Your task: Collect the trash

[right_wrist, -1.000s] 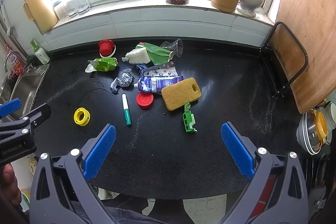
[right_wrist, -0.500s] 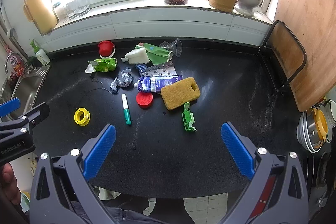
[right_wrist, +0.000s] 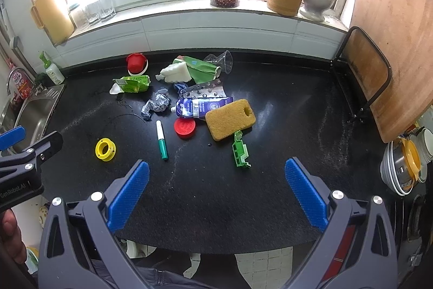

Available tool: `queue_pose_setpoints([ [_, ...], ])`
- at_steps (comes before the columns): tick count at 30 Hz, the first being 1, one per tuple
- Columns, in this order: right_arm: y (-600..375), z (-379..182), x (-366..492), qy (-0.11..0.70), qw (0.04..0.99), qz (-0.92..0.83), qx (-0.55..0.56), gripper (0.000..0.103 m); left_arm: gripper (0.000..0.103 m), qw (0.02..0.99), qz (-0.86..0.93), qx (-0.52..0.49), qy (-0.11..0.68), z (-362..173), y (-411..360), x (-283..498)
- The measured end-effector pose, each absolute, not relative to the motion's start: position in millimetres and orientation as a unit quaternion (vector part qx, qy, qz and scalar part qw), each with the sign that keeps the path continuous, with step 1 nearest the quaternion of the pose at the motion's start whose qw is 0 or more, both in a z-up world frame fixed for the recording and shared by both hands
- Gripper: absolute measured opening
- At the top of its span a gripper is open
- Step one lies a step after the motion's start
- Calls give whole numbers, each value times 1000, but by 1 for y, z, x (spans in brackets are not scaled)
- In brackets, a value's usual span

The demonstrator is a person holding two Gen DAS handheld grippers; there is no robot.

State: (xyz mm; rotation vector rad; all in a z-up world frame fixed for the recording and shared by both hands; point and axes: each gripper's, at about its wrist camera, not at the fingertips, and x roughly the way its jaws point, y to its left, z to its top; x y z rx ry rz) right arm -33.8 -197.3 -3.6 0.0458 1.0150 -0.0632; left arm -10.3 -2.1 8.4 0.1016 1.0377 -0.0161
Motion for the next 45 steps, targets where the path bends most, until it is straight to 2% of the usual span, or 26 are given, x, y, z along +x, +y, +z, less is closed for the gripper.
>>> queue_pose_setpoints([
  [27,-199,-4,-35,484,874,-26,30,98,98,865,-12,19,501,3,16,-8],
  [35,-212,-31,-19,493,869,-21,38,98,98,847,12,9,532,-57,55,15],
  [45,-247,-125,21,523,851,-29,37,98,98,821,30,-13,569,-169,73,51],
])
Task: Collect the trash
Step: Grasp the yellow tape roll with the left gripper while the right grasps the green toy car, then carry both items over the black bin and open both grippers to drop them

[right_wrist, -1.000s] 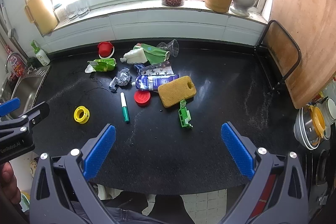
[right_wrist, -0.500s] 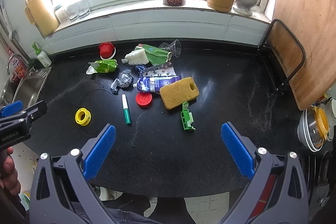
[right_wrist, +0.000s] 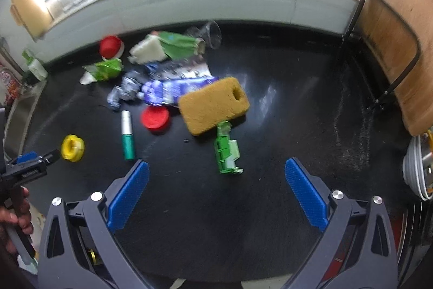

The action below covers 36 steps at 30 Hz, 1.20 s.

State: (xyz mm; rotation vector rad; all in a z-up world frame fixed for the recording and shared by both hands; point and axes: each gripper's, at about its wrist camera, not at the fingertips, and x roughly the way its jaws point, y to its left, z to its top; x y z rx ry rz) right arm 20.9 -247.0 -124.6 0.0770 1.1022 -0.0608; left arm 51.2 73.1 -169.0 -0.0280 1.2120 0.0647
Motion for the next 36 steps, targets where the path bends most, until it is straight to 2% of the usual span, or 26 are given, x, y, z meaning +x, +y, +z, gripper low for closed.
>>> queue_pose_setpoints([
  [5,-265,-175,48,556,829,-42,41,97,98,812,48,25,581,-208,70,75],
  [11,-261,-219,73,593,805,-21,8,87,98,811,44,52,582,-229,65,87],
  [15,-255,-232,75,599,800,7,-3,66,93,819,34,40,571,-228,65,91],
  [16,-252,-232,75,598,802,15,-8,60,88,820,28,34,571,-228,65,92],
  [17,-248,-230,75,594,804,27,-17,37,79,821,23,30,570,-228,64,93],
  [18,-244,-230,76,596,802,26,-27,30,73,821,13,24,570,-226,63,92],
  [19,-241,-230,77,600,799,26,-36,30,58,823,9,23,568,-224,61,91],
  [20,-239,-231,79,603,796,31,-37,29,55,823,9,26,567,-223,59,90],
  [28,-237,-212,77,591,805,37,-38,27,54,814,31,15,580,-214,62,83],
  [36,-237,-159,60,558,826,60,-45,26,54,829,40,5,558,-168,64,62],
])
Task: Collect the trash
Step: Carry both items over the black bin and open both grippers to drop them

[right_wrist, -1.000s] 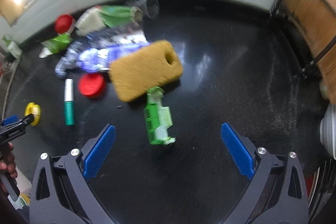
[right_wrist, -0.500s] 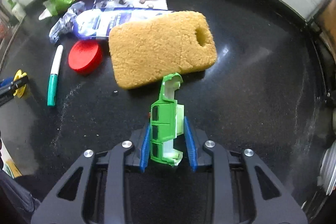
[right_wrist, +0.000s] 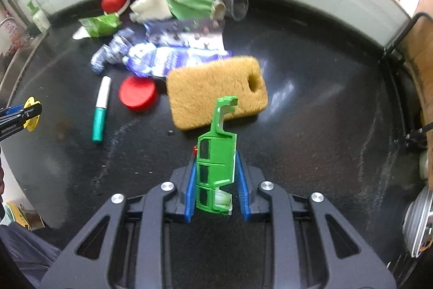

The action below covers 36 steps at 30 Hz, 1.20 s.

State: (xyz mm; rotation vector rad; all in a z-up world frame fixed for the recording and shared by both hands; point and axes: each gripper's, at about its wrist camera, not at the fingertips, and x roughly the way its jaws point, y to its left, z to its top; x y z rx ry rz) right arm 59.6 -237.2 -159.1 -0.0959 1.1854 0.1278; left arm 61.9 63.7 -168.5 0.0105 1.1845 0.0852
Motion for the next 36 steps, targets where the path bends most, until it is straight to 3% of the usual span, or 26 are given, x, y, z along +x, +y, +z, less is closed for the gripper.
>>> queue_pose_setpoints([
  [9,-146,-103,45,513,833,185,-95,26,54,841,87,-30,534,-111,91,4],
  [16,11,-82,-2,484,774,374,-163,26,54,828,201,-101,514,-94,178,-104],
  [26,239,-118,-140,482,590,603,-236,26,54,743,364,-245,505,-173,310,-303],
  [36,350,-215,-188,532,521,602,-288,27,55,735,364,-299,487,-259,351,-363],
])
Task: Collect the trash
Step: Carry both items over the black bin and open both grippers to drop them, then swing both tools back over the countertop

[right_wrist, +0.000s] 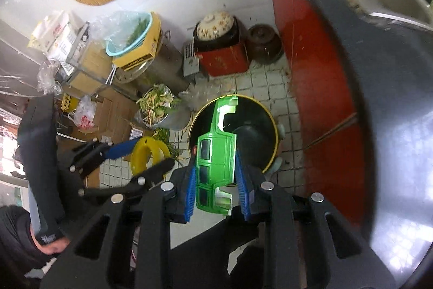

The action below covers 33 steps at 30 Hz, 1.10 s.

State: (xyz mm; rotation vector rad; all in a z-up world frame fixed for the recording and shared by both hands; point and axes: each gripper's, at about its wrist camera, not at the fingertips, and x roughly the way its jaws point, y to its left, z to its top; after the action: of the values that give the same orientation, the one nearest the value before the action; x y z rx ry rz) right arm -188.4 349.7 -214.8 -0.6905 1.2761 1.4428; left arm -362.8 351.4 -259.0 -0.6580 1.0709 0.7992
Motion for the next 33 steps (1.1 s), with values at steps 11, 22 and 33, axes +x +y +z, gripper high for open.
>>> queue_pose_setpoints([
  [11,388,-240,-187,552,508,599,-279,70,86,720,374,-315,492,-291,370,-371],
  [22,261,-137,-108,506,627,543,-236,74,86,763,349,-245,485,-203,335,-306],
  [33,-20,-58,6,471,825,291,-117,77,87,861,105,-119,484,-110,151,-84],
])
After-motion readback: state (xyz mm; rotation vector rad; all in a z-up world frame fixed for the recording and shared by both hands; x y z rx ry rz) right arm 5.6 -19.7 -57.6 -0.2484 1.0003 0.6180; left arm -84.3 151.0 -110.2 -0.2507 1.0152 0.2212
